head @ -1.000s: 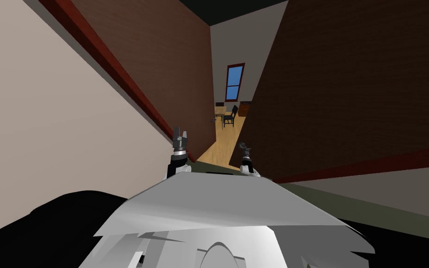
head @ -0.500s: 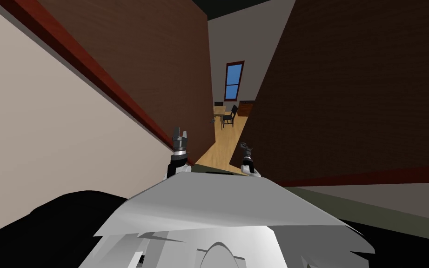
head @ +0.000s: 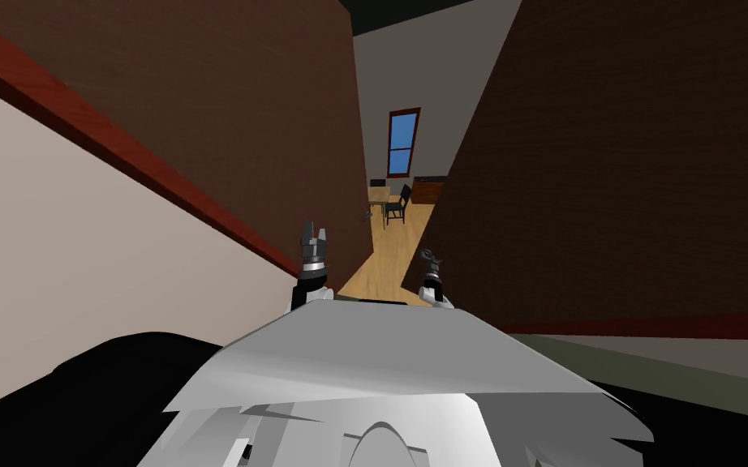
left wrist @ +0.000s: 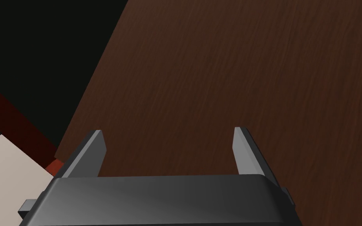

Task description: Push the door open

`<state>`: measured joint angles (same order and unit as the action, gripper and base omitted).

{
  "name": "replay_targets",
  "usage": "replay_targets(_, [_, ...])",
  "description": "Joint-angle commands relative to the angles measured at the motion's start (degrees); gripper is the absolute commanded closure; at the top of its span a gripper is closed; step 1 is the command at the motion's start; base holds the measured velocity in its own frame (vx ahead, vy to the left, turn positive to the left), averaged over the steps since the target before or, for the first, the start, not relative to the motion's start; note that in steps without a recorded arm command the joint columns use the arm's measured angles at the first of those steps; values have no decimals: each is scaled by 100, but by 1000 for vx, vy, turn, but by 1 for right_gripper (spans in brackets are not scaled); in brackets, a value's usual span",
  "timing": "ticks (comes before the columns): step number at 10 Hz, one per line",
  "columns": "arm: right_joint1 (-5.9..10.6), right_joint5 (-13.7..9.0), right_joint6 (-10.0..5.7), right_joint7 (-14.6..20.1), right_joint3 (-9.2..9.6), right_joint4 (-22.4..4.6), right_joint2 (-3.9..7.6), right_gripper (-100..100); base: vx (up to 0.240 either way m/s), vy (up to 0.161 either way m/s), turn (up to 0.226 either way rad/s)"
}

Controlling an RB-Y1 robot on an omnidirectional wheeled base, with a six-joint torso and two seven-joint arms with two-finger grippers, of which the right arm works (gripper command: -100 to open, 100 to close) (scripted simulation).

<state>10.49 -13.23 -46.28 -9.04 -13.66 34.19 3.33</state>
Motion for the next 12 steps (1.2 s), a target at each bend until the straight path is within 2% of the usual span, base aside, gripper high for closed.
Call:
replay_targets(1, [105, -90, -144, -68, -173, -145, 101, 100, 199, 28, -89])
replay_targets(3, [116, -131, -158, -130, -247, -178, 75, 100, 167, 25, -67])
replay_targets(8, [173, -330, -229, -429, -601, -214, -95, 100, 187, 13, -79])
replay_targets(10, [182, -359, -240, -472, -653, -222, -127, 100, 171, 7, -44])
replay_targets(12, [199, -421, -262, -565, -763, -240, -211, 100, 180, 21, -71])
